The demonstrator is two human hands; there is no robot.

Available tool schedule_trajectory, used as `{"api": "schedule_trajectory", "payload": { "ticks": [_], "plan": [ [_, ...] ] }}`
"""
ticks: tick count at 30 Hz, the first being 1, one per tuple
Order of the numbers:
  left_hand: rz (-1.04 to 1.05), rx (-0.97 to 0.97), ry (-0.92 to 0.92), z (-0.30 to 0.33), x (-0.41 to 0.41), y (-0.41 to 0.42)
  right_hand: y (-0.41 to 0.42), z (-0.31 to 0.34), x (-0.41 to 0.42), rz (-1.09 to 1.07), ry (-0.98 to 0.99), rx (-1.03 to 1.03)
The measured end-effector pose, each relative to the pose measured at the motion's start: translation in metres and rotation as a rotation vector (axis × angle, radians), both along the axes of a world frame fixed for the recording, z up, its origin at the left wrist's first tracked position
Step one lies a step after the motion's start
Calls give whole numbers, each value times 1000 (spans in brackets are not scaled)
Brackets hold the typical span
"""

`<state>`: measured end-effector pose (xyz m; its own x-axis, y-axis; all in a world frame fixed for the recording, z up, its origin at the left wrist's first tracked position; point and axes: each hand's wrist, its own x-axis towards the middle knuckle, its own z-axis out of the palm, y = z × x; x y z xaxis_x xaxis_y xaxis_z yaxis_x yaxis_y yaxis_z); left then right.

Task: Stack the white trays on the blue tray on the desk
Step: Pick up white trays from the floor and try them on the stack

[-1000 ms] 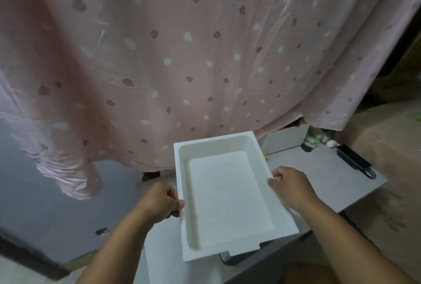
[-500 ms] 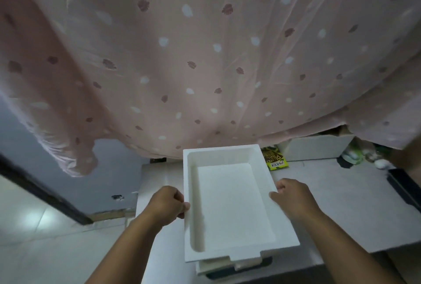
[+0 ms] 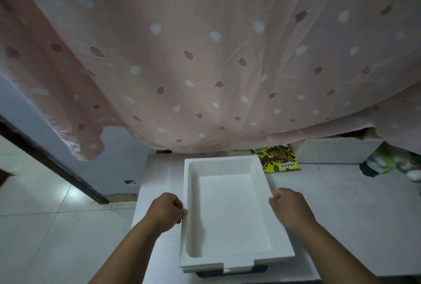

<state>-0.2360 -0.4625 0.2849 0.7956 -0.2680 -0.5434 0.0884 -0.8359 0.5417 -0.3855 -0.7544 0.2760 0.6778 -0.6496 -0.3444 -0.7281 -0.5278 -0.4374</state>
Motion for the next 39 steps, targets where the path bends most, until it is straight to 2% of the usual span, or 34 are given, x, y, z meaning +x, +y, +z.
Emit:
{"api": "schedule_trajectory", "payload": {
  "ticks": [6,12,16,23,32,34,39],
  "plan": [
    [-20,78,-15,-12,-3,-5,-2,-9,3,-12,53,-1],
    [-53,-21,24,-16,0,-1,-4,-12,9,-73,25,55],
    [-231,48,-30,-14,0,-3,-4,-15,11,-54,-43,147],
    [-248,138,-15,-8,5,-10,-12,-12,14,-29,-3,178],
    [-207,119,-10,-15,-1,-10,-15,-17,21,23,60,110],
    [-206,103,-31,-13,0,-10,-15,-11,25,50,65,45],
    [-123,10,-151,2,3,-9,10,11,49,123,-171,-113]
  ]
}}
